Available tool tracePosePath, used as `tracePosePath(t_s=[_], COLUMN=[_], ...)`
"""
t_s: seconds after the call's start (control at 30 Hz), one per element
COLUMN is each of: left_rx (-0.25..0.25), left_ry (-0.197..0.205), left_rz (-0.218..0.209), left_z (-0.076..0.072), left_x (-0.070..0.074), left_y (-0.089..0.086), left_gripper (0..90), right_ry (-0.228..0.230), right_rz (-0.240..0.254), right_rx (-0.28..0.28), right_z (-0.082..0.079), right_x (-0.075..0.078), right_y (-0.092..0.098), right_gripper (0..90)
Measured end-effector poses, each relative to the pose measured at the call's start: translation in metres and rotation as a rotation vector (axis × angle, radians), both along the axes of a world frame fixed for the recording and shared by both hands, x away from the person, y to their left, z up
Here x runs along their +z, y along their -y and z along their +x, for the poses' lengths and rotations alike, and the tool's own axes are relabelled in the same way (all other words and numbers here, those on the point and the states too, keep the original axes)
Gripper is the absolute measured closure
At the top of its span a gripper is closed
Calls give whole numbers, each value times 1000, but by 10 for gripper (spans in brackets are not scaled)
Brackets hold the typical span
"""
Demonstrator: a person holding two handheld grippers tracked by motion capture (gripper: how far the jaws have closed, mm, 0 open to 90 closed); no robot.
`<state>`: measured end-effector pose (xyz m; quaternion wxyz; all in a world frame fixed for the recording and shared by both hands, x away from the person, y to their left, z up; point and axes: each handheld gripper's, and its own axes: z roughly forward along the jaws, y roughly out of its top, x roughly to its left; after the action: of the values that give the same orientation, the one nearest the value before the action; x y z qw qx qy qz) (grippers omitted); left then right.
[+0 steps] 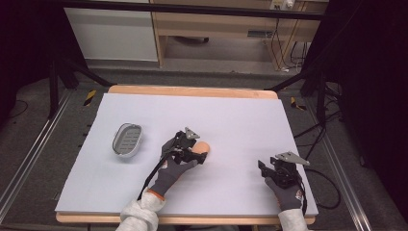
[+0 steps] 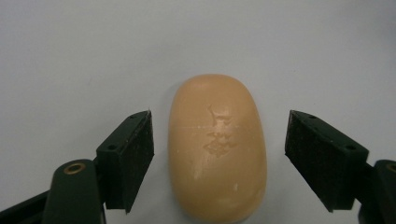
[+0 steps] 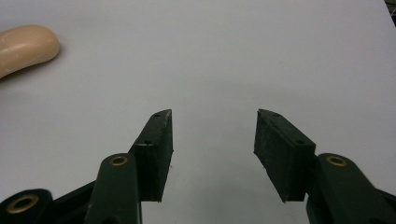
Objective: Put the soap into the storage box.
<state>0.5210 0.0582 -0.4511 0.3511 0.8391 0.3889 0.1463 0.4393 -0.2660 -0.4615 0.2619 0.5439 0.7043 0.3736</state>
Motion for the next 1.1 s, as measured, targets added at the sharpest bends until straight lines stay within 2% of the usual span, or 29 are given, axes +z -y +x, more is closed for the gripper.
tracePosePath(t_s=[0.1, 0.27, 0.63, 0.8, 1.1], left_rx=[-5, -11, 2, 2, 10], left_ry=[-6, -24, -40, -46, -41], left_rz=[18, 26, 59, 54, 73], left_z=[2, 5, 10, 12, 11], left_x=[-3, -10, -20, -22, -21], left_y=[2, 5, 11, 12, 14], left_gripper=[235, 241, 275, 298, 315], right_ry=[-7, -11, -14, -17, -21], right_rz=[9, 9, 8, 11, 10], right_rx=[1, 3, 9, 11, 9], right_z=[0, 0, 1, 1, 2], right_x=[0, 0, -1, -1, -1], right_y=[0, 0, 0, 0, 0], right_gripper=[474, 479, 492, 500, 510])
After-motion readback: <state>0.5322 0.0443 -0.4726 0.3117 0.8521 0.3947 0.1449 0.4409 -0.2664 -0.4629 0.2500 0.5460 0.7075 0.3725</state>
